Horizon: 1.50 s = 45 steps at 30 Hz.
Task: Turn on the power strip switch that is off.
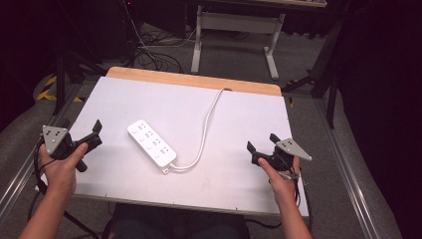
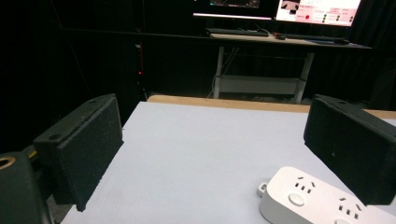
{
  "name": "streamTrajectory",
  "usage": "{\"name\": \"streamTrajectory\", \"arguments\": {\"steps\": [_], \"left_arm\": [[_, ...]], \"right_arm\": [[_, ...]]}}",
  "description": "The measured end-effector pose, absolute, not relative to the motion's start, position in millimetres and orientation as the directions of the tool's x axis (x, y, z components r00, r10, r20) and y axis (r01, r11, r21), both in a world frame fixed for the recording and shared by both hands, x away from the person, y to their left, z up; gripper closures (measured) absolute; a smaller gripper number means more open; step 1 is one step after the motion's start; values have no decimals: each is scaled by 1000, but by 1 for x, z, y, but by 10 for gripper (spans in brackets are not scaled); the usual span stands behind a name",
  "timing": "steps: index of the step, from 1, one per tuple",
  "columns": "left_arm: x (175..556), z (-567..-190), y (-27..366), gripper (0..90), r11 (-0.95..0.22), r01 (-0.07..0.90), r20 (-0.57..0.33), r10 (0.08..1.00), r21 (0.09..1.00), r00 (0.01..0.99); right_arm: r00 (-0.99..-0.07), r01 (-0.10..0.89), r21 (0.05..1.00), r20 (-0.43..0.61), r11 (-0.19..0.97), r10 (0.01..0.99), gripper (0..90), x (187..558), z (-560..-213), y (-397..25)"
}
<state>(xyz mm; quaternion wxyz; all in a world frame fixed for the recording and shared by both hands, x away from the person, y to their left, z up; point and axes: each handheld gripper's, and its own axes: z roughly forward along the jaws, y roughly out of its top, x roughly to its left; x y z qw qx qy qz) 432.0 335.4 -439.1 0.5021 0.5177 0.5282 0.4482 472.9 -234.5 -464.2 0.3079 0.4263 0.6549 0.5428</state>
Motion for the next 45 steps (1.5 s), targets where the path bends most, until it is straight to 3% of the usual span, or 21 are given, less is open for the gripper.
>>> {"name": "streamTrajectory", "arguments": {"steps": [16,22,36,37,41,45], "left_arm": [[433,-439,335,106,57,100,-59,998,993,17],[433,-439,335,253,47,106,-50,998,993,27],[432,-440,333,491,1,103,-6,999,995,47],[432,-440,333,549,-3,101,-2,999,995,51],[432,-441,332,634,-16,97,11,999,995,54],[432,-441,332,677,-24,100,19,999,995,51]], "right_arm": [[-444,223,974,61,44,894,64,472,-464,-235],[-444,224,974,68,37,893,65,472,-464,-236],[-450,225,974,73,34,890,75,472,-463,-235],[-450,225,974,70,37,890,75,473,-464,-235],[-451,226,973,71,37,890,75,473,-464,-235],[-451,225,974,73,34,890,77,472,-463,-235]]}}
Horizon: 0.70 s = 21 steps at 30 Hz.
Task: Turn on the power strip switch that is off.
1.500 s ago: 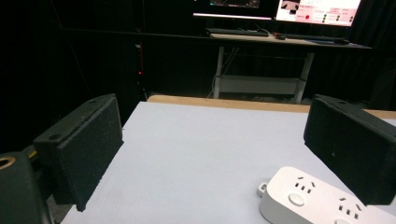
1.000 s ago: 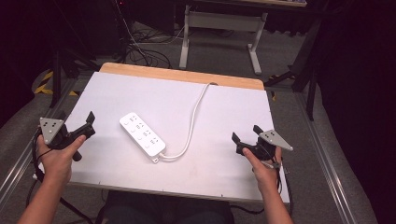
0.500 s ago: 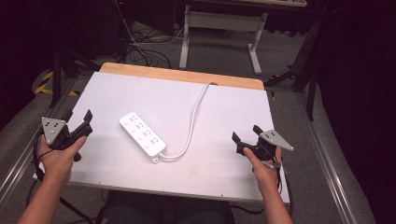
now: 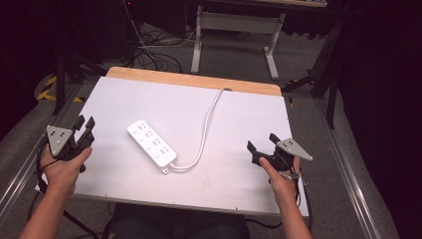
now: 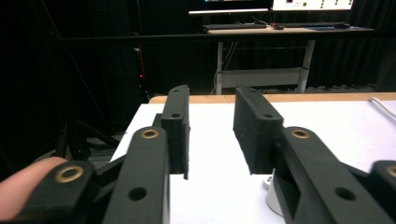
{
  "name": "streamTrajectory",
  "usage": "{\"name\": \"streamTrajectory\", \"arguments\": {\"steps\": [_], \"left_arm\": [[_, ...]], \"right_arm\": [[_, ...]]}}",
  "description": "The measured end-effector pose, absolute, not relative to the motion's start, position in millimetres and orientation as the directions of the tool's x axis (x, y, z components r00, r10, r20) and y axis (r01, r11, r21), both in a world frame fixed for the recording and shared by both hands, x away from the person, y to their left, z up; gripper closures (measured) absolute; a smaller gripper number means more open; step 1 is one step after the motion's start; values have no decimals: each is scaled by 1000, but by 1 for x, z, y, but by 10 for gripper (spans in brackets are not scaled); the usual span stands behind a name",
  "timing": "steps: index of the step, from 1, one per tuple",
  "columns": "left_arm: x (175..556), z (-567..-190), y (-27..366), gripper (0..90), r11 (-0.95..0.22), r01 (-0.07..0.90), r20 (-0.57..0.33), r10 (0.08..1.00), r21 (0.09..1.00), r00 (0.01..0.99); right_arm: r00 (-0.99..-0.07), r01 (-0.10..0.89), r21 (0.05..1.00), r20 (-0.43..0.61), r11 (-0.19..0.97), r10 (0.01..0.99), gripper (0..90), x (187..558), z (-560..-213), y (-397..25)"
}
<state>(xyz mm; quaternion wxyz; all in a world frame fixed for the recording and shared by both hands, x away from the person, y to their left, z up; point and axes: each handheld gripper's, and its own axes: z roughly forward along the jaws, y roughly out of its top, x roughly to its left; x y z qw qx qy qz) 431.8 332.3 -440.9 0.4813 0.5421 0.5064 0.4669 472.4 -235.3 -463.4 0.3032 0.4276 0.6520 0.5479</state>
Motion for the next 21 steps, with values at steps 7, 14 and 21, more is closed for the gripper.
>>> {"name": "streamTrajectory", "arguments": {"steps": [7,14,21], "left_arm": [[431,-441,333,755,-32,97,27,998,995,51],[431,-440,334,886,-29,107,23,998,994,61],[431,-440,337,900,-16,113,8,997,993,75]], "right_arm": [[-452,229,973,75,35,889,79,472,-464,-235],[-455,229,972,67,44,888,80,473,-464,-235],[-457,231,972,69,44,887,81,473,-464,-235]]}}
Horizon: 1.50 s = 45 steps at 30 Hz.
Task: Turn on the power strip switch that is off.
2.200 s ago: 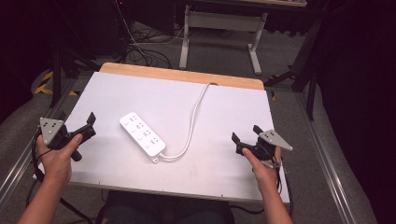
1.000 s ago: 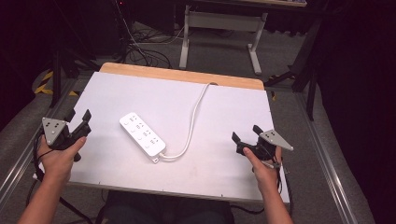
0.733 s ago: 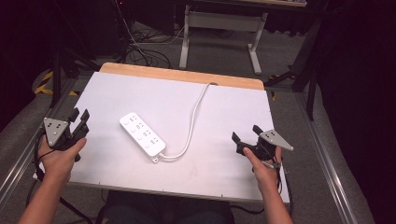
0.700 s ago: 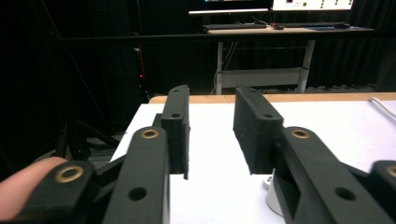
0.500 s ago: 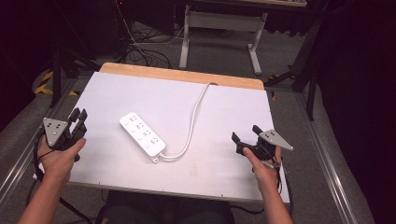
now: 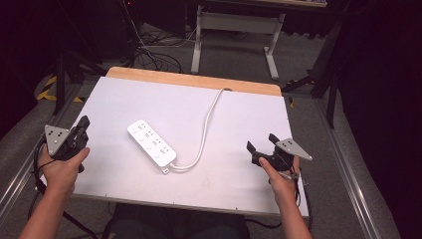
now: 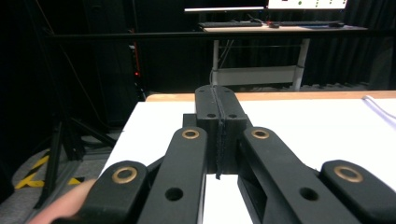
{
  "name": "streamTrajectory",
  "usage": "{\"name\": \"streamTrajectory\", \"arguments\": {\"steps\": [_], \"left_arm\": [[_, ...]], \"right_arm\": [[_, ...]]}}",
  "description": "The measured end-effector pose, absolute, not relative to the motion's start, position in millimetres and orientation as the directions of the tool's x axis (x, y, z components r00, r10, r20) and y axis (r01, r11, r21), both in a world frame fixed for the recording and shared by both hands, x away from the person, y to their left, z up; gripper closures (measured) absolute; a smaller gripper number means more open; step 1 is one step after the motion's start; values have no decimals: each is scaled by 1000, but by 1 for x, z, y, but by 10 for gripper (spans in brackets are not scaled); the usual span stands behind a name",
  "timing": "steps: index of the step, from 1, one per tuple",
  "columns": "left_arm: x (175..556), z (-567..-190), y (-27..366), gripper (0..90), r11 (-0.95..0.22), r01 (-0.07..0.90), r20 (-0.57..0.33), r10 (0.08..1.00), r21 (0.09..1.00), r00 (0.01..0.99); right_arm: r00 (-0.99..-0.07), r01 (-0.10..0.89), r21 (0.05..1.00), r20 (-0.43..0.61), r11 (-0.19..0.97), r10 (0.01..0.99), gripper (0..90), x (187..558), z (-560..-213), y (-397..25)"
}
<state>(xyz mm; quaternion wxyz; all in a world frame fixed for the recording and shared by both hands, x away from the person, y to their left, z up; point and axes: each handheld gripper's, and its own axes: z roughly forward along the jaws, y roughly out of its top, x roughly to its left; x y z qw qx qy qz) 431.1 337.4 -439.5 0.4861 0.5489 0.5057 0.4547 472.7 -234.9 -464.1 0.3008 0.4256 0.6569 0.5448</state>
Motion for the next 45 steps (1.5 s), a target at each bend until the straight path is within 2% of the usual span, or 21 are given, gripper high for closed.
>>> {"name": "streamTrajectory", "arguments": {"steps": [11,17,23,45], "left_arm": [[431,-438,339,900,-6,121,-7,995,993,102],[431,-430,334,900,-10,134,-13,985,991,174],[433,-429,333,900,-18,143,-10,981,990,192],[445,-423,320,900,-100,188,45,959,977,278]], "right_arm": [[-461,236,971,68,48,885,83,473,-465,-234],[-463,237,970,70,47,883,86,474,-465,-233],[-466,235,971,66,51,882,87,474,-465,-233],[-463,239,969,62,56,884,87,472,-465,-234]]}}
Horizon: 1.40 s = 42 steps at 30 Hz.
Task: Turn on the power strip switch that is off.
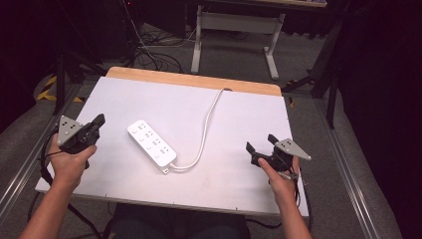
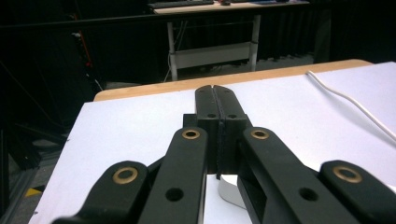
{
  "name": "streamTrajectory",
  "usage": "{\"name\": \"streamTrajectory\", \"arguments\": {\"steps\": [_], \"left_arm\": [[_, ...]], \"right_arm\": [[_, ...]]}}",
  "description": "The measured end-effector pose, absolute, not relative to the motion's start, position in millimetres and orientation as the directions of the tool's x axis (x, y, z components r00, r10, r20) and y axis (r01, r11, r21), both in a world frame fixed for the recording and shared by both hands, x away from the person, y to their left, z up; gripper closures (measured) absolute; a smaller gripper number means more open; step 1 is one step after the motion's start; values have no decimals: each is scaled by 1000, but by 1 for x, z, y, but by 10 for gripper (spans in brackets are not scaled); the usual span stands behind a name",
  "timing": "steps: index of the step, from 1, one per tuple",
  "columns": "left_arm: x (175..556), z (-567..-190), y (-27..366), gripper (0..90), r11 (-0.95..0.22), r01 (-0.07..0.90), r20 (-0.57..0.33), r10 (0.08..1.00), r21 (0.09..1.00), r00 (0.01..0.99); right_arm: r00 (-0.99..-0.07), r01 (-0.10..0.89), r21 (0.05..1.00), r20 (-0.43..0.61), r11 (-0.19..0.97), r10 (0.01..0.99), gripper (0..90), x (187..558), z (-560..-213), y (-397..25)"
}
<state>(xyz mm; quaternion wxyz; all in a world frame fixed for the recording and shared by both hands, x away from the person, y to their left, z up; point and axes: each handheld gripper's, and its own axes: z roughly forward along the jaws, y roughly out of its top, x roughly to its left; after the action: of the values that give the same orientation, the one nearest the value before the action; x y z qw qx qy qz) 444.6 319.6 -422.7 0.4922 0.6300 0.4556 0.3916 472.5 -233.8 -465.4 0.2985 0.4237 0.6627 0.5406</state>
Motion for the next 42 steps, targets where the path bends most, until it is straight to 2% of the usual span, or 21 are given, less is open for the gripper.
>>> {"name": "streamTrajectory", "arguments": {"steps": [8,31,42], "left_arm": [[453,-421,304,900,-164,206,92,943,965,321],[469,-426,279,900,-241,278,104,897,930,429],[480,-432,267,900,-283,353,88,874,892,477]], "right_arm": [[-456,238,970,73,43,887,87,472,-465,-236],[-452,236,971,76,37,889,89,470,-465,-238],[-448,237,971,73,39,891,89,469,-465,-239]]}}
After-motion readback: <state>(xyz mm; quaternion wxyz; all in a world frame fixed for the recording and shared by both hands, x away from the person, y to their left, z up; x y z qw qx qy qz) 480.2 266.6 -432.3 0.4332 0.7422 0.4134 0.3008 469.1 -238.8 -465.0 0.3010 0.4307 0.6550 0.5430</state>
